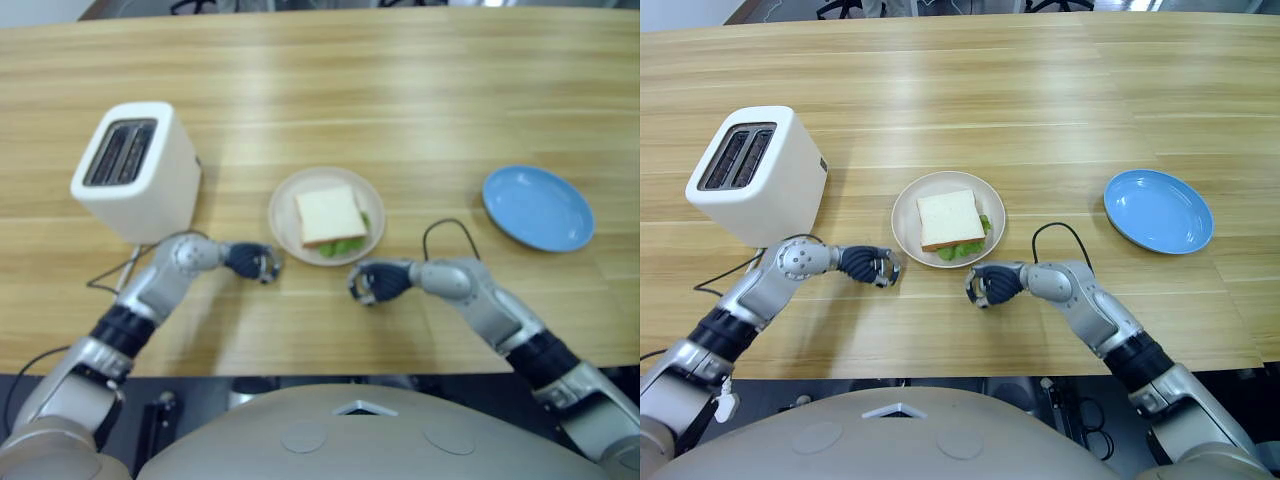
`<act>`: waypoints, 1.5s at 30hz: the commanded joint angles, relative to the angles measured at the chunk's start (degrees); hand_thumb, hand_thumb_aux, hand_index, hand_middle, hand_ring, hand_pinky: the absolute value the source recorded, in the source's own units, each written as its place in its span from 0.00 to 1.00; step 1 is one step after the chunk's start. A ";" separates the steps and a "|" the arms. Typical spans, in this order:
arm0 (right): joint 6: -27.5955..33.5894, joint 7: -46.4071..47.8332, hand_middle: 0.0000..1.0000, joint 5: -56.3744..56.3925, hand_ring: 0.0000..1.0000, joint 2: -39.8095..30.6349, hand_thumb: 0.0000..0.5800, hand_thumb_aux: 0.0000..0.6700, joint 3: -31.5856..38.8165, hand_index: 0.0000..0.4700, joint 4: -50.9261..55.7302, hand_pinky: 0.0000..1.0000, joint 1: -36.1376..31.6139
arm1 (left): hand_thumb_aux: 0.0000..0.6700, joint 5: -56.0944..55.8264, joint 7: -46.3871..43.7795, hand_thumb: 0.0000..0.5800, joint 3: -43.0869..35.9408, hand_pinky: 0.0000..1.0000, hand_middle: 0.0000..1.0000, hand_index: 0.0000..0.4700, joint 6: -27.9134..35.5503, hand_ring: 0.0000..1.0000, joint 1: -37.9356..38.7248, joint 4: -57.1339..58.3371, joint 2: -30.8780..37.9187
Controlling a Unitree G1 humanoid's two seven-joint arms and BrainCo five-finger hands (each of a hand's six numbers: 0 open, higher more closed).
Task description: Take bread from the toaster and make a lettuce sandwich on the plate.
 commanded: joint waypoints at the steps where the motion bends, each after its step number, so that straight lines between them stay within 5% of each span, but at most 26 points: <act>1: -0.77 -3.82 1.00 -4.54 1.00 1.57 1.00 1.00 0.64 0.98 8.62 1.00 -3.15 | 1.00 2.92 2.20 1.00 -2.09 1.00 1.00 0.98 -2.97 1.00 -2.96 6.93 -3.16; 9: -6.43 -19.32 1.00 -10.98 1.00 8.17 1.00 1.00 1.67 0.98 31.79 1.00 -15.41 | 1.00 7.80 9.13 1.00 -4.30 1.00 1.00 0.98 -9.90 1.00 -13.74 27.03 -10.77; 20: -11.71 -39.59 1.00 -17.91 1.00 13.31 1.00 1.00 3.96 0.98 53.64 1.00 -26.98 | 1.00 14.25 32.71 1.00 -3.50 1.00 1.00 0.98 -14.37 1.00 -27.84 51.20 -15.85; 21: -12.07 -40.47 0.96 -18.11 0.96 13.15 1.00 1.00 3.92 0.98 53.83 0.96 -27.02 | 0.90 14.65 33.63 0.99 -3.60 1.00 1.00 0.88 -14.27 1.00 -28.10 51.67 -15.62; 22: -12.42 -41.14 0.40 -18.36 0.40 12.74 1.00 0.98 3.91 0.96 53.48 0.40 -26.80 | 0.56 15.21 33.85 0.80 -3.97 0.85 0.85 0.55 -14.43 0.85 -28.04 51.56 -15.15; 23: -12.65 -41.58 0.00 -18.54 0.00 12.16 0.88 0.65 3.79 0.64 52.48 0.00 -26.33 | 0.31 15.76 33.44 0.52 -4.37 0.60 0.60 0.30 -14.87 0.60 -27.61 50.71 -14.40; 24: -12.86 -41.57 0.00 -18.44 0.00 11.28 0.88 0.65 3.41 0.64 50.57 0.00 -25.42 | 0.31 15.78 32.12 0.52 -4.43 0.60 0.60 0.30 -15.45 0.60 -26.55 48.86 -13.26; 25: -13.17 -41.15 0.00 -17.94 0.00 10.26 0.00 0.00 2.74 0.00 48.11 0.00 -24.24 | 0.00 14.95 29.73 0.00 -4.04 0.00 0.00 0.00 -15.80 0.00 -24.93 46.27 -12.02; 30: -14.43 -32.68 0.00 -6.44 0.00 4.99 0.00 0.00 -5.25 0.00 30.34 0.00 -14.56 | 0.00 0.28 17.64 0.00 5.17 0.00 0.00 0.00 -13.26 0.00 -10.64 18.27 -6.47; 34: -15.04 -26.75 0.00 10.74 0.00 6.28 0.00 0.00 -15.46 0.00 21.02 0.00 -7.48 | 0.00 -11.22 20.40 0.00 16.23 0.00 0.00 0.00 -7.62 0.00 -2.55 0.16 -9.35; 39: -13.70 -29.14 0.00 25.74 0.00 14.90 0.00 0.00 -26.84 0.00 16.20 0.00 -3.31 | 0.00 -21.02 27.20 0.00 24.01 0.00 0.00 0.00 -10.11 0.00 1.88 -0.72 -20.07; 45: -12.22 -30.41 0.00 32.29 0.00 24.28 0.00 0.00 -32.07 0.00 18.35 0.00 -2.38 | 0.00 -25.09 34.87 0.00 30.32 0.00 0.00 0.00 -15.57 0.00 2.67 10.76 -30.08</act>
